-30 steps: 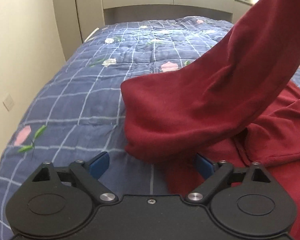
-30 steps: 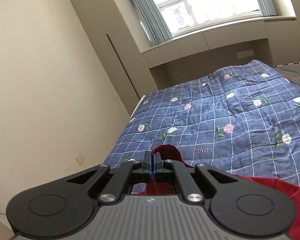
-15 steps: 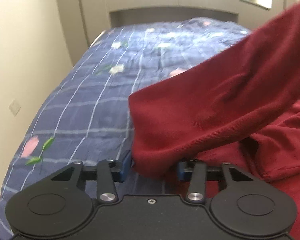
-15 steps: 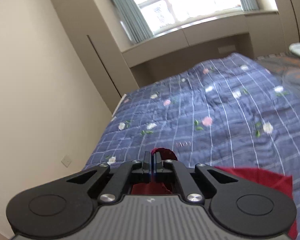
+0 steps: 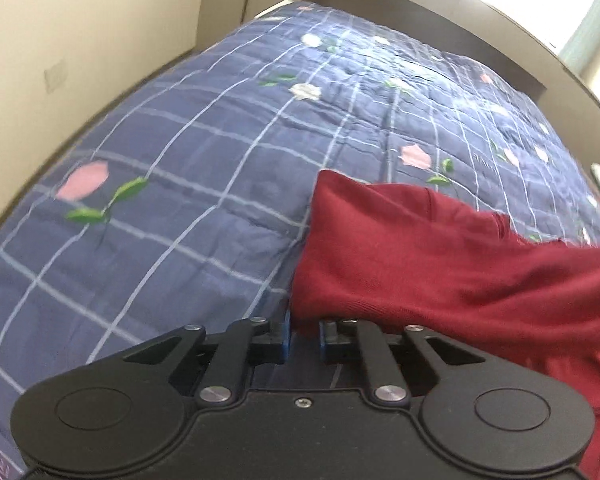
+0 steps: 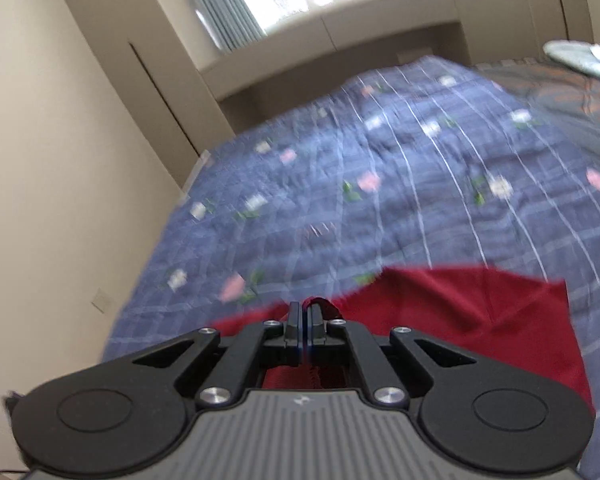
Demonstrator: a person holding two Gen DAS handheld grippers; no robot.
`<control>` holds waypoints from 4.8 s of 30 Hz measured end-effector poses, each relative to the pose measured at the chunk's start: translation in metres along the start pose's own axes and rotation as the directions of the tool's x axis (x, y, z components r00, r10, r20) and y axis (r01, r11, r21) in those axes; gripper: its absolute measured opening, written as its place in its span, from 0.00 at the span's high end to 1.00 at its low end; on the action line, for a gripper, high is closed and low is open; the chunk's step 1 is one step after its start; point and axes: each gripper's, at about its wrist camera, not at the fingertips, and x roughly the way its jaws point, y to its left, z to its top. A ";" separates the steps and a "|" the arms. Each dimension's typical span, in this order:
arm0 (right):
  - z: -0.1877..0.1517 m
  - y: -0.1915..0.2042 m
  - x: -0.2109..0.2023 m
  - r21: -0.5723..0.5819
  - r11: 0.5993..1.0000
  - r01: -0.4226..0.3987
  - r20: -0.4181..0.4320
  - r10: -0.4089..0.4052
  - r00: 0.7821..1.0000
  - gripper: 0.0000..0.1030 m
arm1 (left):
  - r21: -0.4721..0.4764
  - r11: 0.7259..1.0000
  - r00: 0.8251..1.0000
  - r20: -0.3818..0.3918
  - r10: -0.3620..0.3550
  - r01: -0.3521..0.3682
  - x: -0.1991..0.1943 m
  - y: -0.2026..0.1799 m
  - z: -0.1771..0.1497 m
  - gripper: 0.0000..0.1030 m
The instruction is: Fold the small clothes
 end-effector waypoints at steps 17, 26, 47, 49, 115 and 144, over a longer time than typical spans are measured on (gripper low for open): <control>-0.066 -0.027 0.027 -0.077 0.986 0.150 -0.087 -0.157 0.984 0.96 | 0.054 0.998 0.999 -0.037 0.034 -0.032 -0.024 0.018 -0.010 0.77; -0.068 -0.041 0.033 -0.027 0.985 0.173 -0.118 -0.175 0.978 0.46 | 0.007 0.997 0.996 0.046 -0.073 0.073 -0.027 0.009 0.013 0.28; -0.083 -0.037 0.047 -0.148 0.963 0.224 -0.165 -0.247 0.955 0.95 | 0.016 1.000 0.999 -0.029 0.023 -0.022 0.013 -0.010 0.015 0.89; -0.089 -0.041 0.046 -0.148 0.960 0.240 -0.170 -0.263 0.950 0.95 | 0.029 0.999 0.999 -0.027 0.022 -0.021 0.013 -0.009 0.013 0.86; -0.230 -0.120 -0.215 -0.025 0.986 0.162 -0.307 -0.162 0.938 0.90 | 0.127 0.982 0.952 -0.252 0.171 -0.143 -0.169 -0.059 -0.221 0.95; -0.241 -0.111 -0.217 -0.251 0.957 0.143 -0.337 -0.225 0.914 0.74 | 0.114 0.987 0.953 -0.267 0.142 -0.115 -0.181 -0.037 -0.232 0.75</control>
